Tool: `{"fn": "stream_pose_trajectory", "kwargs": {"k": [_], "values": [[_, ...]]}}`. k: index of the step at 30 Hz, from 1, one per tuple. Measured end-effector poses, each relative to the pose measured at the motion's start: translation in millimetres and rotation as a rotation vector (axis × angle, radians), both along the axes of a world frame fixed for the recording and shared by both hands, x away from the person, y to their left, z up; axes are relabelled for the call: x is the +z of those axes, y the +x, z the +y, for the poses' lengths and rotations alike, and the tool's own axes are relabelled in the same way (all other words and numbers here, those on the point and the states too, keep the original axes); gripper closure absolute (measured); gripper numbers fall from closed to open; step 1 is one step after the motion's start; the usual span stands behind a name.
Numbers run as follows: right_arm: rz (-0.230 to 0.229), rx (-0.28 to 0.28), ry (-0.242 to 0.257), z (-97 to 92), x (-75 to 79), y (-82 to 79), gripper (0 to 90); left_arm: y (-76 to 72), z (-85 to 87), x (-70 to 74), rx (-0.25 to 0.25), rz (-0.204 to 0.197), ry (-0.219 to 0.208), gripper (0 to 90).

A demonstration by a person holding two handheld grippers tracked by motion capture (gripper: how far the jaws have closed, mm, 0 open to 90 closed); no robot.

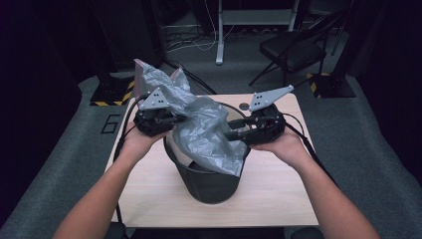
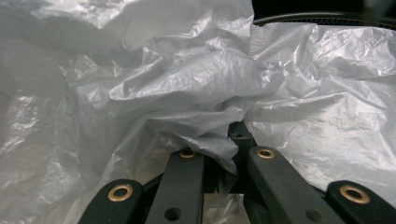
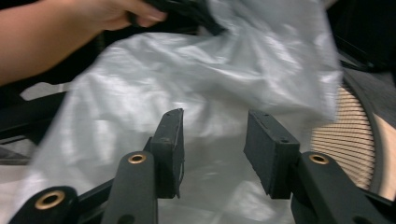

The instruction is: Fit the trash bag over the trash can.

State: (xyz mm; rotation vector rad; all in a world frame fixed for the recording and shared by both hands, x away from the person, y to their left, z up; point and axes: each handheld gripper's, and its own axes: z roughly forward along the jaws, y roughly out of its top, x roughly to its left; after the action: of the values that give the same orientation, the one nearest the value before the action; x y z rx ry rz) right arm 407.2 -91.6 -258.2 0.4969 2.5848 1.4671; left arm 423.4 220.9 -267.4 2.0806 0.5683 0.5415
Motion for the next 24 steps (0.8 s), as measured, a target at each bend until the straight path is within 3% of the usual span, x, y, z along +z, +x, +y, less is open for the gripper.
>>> {"fn": "stream_pose_trajectory", "kwargs": {"k": [4, 9, 16, 19, 24], "values": [[-0.001, 0.049, 0.021, 2.9, 1.2, -12.2, 54.7, -1.6, -1.2, 0.8, -0.005, -0.004, -0.008, 87.1], [0.036, 0.104, 0.064, 5.5, 2.3, -24.1, 48.8, -2.9, 1.5, 2.1, -0.002, 0.004, -0.009, 87.0], [0.036, 0.189, 0.036, 11.4, -6.0, -46.5, 46.7, -6.2, 8.0, 4.8, -0.009, 0.017, -0.023, 87.0], [0.037, 0.205, 0.007, 14.1, -10.9, -49.3, 52.3, -5.8, 9.8, 4.8, -0.021, 0.03, -0.041, 87.1], [0.076, 0.24, 0.002, 14.4, -15.5, -44.6, 73.8, -5.2, 11.9, 4.6, -0.033, 0.042, -0.055, 87.0]]}}
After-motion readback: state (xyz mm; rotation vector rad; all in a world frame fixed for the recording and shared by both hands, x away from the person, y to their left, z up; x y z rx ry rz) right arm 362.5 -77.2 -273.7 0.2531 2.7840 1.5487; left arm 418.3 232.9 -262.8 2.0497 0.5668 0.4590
